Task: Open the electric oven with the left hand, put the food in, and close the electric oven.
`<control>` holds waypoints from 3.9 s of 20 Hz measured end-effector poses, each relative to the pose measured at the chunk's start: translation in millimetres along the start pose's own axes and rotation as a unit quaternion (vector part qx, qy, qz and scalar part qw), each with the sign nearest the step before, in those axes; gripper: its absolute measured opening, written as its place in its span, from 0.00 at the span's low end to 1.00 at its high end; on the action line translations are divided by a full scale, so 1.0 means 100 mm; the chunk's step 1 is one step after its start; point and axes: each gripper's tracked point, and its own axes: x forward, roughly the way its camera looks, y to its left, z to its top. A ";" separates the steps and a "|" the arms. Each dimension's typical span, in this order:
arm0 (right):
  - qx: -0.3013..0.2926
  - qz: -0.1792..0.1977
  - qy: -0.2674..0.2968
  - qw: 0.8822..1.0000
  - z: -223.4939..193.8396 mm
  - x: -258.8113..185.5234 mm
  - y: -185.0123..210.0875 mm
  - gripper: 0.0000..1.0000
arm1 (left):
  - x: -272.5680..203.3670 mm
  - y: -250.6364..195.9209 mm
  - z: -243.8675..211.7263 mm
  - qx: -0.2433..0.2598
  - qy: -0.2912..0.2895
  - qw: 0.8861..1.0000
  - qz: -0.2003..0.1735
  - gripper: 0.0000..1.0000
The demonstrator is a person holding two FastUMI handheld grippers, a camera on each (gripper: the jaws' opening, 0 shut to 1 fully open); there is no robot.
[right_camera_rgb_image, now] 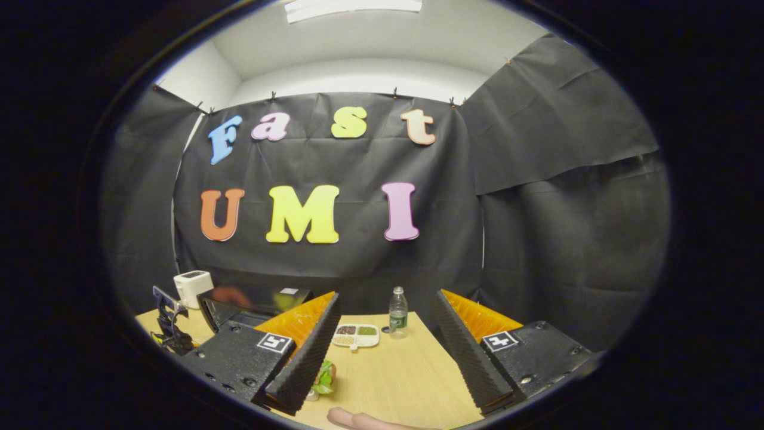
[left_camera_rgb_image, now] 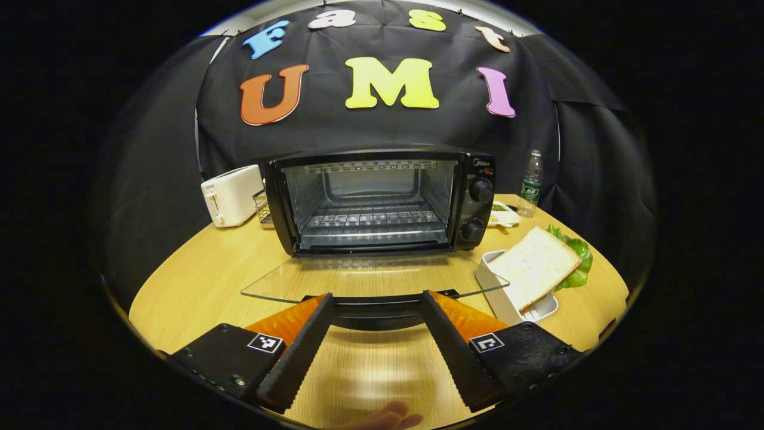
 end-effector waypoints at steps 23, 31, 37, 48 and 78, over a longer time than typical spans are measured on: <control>0.015 0.086 0.179 0.980 -0.86 0.74 0.47 0.96 | -1.19 0.57 1.20 -0.023 -0.143 0.989 0.038 0.94; 0.099 0.202 0.410 0.884 -1.90 1.08 0.96 0.98 | -1.88 0.76 1.80 -0.045 -0.235 0.969 0.057 0.94; 0.168 0.273 0.569 0.757 -2.47 1.01 1.30 0.94 | -2.06 0.79 1.90 -0.027 -0.256 0.964 0.065 0.93; 0.239 0.301 0.673 0.631 -2.85 1.00 1.44 0.54 | -1.89 0.68 1.78 0.027 -0.227 0.970 0.082 0.94; 0.512 0.165 0.365 0.759 -1.90 0.47 3.31 0.36 | -2.73 1.33 1.31 -0.044 -0.262 0.962 0.063 0.93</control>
